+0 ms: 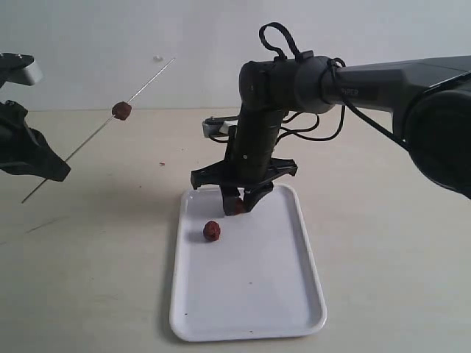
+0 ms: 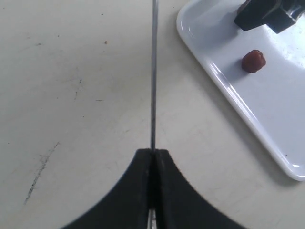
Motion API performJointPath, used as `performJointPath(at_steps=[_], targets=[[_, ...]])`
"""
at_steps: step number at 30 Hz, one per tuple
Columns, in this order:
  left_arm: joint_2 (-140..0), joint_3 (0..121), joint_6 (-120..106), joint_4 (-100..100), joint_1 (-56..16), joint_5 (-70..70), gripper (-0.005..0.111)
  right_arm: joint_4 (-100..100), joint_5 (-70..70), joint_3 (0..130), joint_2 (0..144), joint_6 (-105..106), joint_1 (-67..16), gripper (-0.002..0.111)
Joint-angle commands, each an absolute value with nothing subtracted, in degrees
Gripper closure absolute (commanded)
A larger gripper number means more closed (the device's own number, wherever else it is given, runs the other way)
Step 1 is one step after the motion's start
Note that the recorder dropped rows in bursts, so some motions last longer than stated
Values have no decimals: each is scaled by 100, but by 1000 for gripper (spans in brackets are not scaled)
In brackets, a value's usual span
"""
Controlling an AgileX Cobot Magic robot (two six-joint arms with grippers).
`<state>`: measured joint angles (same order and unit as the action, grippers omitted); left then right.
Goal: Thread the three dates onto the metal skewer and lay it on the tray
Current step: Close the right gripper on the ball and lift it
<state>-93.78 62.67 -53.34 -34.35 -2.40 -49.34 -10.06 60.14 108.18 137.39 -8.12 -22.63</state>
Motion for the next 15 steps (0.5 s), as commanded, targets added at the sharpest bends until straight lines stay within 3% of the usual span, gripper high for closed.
performJointPath(at_steps=[1,15], targets=[[-9339,6248,-5357,-3511,-226,-4904,107,-1055,5960,10859,13784,-753,-2267,73],[-9339,6248,-5357,-3525,-226,-4915,107,-1055,6004,10859,13784,-778,-2267,77]])
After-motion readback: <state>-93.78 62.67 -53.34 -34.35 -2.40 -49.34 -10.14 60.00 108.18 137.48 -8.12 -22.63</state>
